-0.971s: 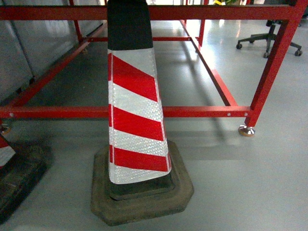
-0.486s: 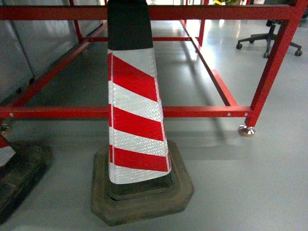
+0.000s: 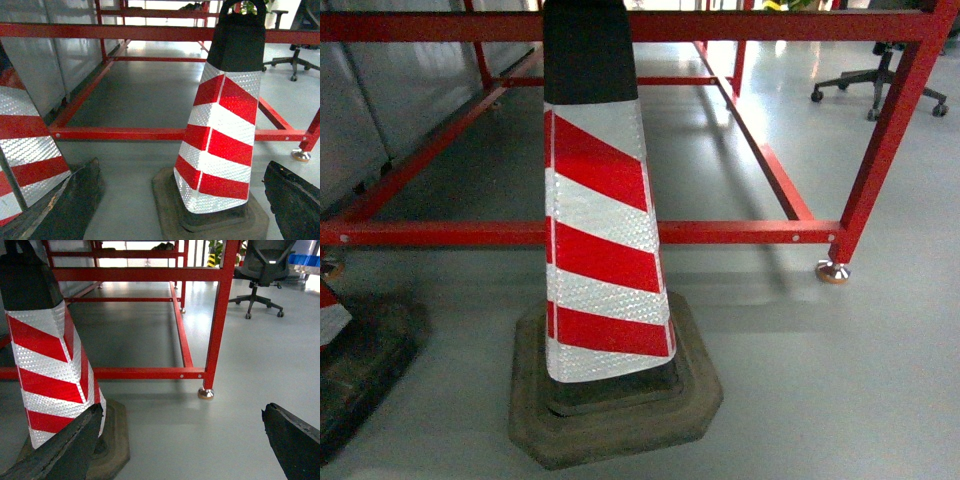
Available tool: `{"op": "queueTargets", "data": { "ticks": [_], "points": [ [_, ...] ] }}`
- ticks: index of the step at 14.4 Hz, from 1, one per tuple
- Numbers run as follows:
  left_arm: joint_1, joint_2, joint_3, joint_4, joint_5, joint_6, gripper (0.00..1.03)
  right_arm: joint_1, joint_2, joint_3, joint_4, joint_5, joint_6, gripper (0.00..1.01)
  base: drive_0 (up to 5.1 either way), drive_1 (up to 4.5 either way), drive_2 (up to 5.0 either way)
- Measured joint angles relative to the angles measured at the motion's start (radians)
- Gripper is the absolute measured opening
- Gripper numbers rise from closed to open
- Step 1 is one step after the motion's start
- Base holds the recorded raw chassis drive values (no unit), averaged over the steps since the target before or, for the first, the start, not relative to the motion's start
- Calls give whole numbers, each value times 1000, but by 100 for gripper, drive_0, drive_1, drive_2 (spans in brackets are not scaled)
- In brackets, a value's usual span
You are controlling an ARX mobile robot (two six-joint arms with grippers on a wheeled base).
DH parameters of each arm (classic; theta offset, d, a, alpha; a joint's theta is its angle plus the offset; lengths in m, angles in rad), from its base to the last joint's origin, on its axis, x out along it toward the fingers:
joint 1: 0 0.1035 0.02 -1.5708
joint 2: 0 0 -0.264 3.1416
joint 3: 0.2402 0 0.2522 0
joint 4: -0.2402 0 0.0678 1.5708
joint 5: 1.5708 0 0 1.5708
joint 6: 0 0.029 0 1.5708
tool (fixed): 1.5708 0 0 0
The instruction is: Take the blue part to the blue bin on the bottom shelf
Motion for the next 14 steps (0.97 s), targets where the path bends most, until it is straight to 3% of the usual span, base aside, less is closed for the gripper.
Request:
{"op": "queueTargets", "data": {
  "ticks": [14],
  "points": [
    [0, 0, 0, 0, 0, 8, 98, 0, 0, 0, 1, 2, -1, 98, 0, 0, 0]
  ]
}}
